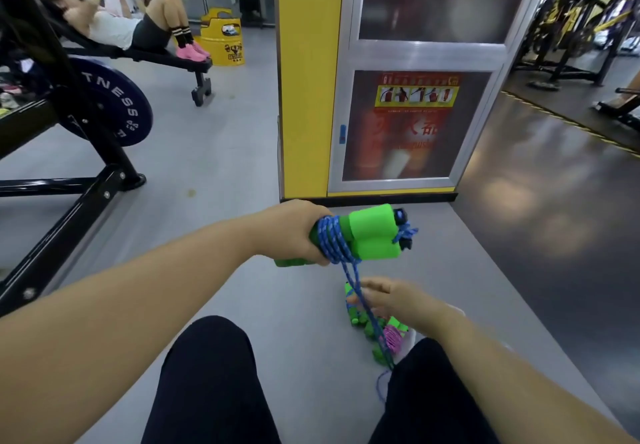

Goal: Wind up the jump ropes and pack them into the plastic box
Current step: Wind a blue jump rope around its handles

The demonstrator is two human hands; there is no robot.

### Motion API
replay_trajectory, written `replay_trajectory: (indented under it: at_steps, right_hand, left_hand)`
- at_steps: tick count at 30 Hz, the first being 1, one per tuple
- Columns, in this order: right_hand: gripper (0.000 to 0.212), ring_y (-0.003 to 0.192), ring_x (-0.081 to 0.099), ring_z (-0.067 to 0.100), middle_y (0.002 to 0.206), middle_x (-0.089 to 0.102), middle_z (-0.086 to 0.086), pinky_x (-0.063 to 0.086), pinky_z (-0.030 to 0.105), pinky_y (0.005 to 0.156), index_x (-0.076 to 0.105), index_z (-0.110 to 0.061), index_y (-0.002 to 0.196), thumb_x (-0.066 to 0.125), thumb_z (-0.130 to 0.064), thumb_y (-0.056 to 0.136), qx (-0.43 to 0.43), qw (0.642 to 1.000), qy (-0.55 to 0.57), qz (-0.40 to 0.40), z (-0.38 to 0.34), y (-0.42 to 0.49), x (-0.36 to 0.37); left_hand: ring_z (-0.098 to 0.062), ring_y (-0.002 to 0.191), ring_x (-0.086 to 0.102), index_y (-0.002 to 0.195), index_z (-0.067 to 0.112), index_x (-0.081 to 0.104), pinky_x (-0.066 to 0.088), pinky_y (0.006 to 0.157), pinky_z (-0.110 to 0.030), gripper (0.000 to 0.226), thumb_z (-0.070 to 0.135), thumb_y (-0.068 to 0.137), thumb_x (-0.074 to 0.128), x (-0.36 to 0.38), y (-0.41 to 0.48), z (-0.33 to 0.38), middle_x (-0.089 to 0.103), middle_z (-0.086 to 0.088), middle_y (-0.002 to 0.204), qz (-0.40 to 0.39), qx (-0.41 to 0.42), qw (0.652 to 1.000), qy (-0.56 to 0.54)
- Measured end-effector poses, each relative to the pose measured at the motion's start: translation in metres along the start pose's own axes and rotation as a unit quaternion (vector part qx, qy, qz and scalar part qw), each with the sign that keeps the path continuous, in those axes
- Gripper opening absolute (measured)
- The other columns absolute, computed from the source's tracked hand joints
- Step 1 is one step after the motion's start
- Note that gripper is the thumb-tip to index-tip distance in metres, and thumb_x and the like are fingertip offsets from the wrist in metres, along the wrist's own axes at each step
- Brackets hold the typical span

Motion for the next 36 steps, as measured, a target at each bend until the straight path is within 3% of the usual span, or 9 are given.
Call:
replay_trajectory:
  at_steps: [3, 6, 9, 11, 13, 20, 26, 32, 36]
  right_hand:
    - [0.057, 0.128, 0.04, 0.005, 0.139, 0.043, -0.01, 0.04, 0.007, 0.091, 0.037, -0.024, 0.134, 0.064, -0.01, 0.085, -0.106, 0.99, 0.093, -0.01, -0.008, -0.006, 0.011]
    - [0.084, 0.133, 0.04, 0.01, 0.142, 0.045, -0.003, 0.036, 0.022, 0.107, 0.034, -0.011, 0.14, 0.074, -0.04, 0.072, -0.192, 0.962, 0.192, -0.029, -0.021, -0.003, 0.022]
    - [0.067, 0.096, 0.063, 0.016, 0.111, 0.063, 0.001, 0.052, 0.024, 0.086, 0.047, -0.006, 0.13, 0.059, -0.046, 0.077, -0.162, 0.937, 0.307, 0.04, -0.033, -0.003, 0.027]
    - [0.043, 0.06, 0.051, 0.012, 0.079, 0.057, 0.003, 0.047, 0.022, 0.057, 0.057, -0.012, 0.11, 0.051, -0.042, 0.079, -0.131, 0.945, 0.279, 0.107, -0.033, -0.002, 0.029]
    - [0.022, 0.046, 0.033, 0.007, 0.058, 0.038, -0.001, 0.029, 0.019, 0.045, 0.057, -0.017, 0.09, 0.05, -0.037, 0.087, -0.119, 0.946, 0.256, 0.158, -0.03, -0.001, 0.033]
    - [0.023, 0.041, 0.023, 0.004, 0.048, 0.031, -0.009, 0.02, 0.017, 0.039, 0.06, -0.012, 0.103, 0.055, -0.03, 0.089, -0.117, 0.901, 0.345, 0.236, -0.026, 0.011, 0.051]
    - [0.031, 0.041, 0.023, 0.003, 0.048, 0.034, -0.009, 0.021, 0.016, 0.038, 0.061, -0.017, 0.093, 0.058, -0.041, 0.074, -0.139, 0.89, 0.366, 0.236, -0.027, 0.013, 0.05]
    - [0.044, 0.042, 0.022, 0.006, 0.057, 0.031, 0.0, 0.02, 0.017, 0.038, 0.06, -0.011, 0.101, 0.06, -0.045, 0.072, -0.125, 0.887, 0.383, 0.227, -0.021, 0.014, 0.043]
    - [0.037, 0.041, 0.022, 0.005, 0.055, 0.029, -0.001, 0.021, 0.017, 0.037, 0.06, -0.013, 0.096, 0.059, -0.043, 0.073, -0.117, 0.882, 0.398, 0.222, -0.017, 0.014, 0.045]
  left_hand:
    - [-0.011, 0.078, 0.063, 0.098, 0.014, 0.063, 0.05, 0.066, -0.017, 0.029, 0.02, 0.073, 0.077, 0.011, 0.005, -0.012, 0.067, 0.004, 0.086, -0.034, -0.045, 0.992, -0.11]
    - [-0.018, 0.084, 0.067, 0.102, 0.012, 0.065, 0.057, 0.076, -0.027, 0.031, 0.015, 0.074, 0.077, 0.024, 0.012, -0.011, 0.071, -0.005, 0.094, -0.063, -0.063, 0.974, -0.209]
    - [-0.025, 0.085, 0.069, 0.102, 0.007, 0.065, 0.058, 0.079, -0.033, 0.028, 0.011, 0.076, 0.075, 0.031, 0.018, -0.008, 0.072, -0.011, 0.095, -0.091, -0.083, 0.955, -0.269]
    - [-0.025, 0.081, 0.069, 0.1, 0.006, 0.066, 0.059, 0.075, -0.033, 0.024, 0.008, 0.077, 0.073, 0.034, 0.019, -0.008, 0.072, -0.012, 0.092, -0.106, -0.1, 0.945, -0.294]
    - [-0.024, 0.078, 0.069, 0.101, 0.005, 0.066, 0.059, 0.073, -0.032, 0.025, 0.009, 0.078, 0.073, 0.038, 0.02, -0.007, 0.072, -0.012, 0.091, -0.117, -0.112, 0.94, -0.301]
    - [-0.023, 0.076, 0.067, 0.095, 0.01, 0.067, 0.057, 0.071, -0.03, 0.028, 0.016, 0.071, 0.077, 0.06, 0.023, -0.009, 0.071, -0.007, 0.085, -0.048, -0.155, 0.944, -0.288]
    - [-0.017, 0.073, 0.066, 0.09, 0.014, 0.067, 0.055, 0.066, -0.026, 0.03, 0.022, 0.066, 0.083, 0.064, 0.021, -0.014, 0.07, -0.003, 0.082, -0.01, -0.192, 0.924, -0.332]
    - [-0.023, 0.087, 0.066, 0.105, 0.018, 0.061, 0.057, 0.075, -0.036, 0.033, 0.01, 0.076, 0.075, 0.064, 0.012, -0.016, 0.067, -0.006, 0.096, -0.125, -0.182, 0.883, -0.413]
    - [-0.032, 0.095, 0.068, 0.109, 0.009, 0.059, 0.058, 0.078, -0.044, 0.032, 0.003, 0.079, 0.07, 0.07, 0.011, -0.017, 0.066, -0.019, 0.109, -0.136, -0.186, 0.879, -0.417]
Point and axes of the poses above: each hand's wrist, its own y-axis towards the middle knuckle, its own x-axis out of the palm, z = x × y, the point moved 1 cm from there along y, towards the middle knuckle
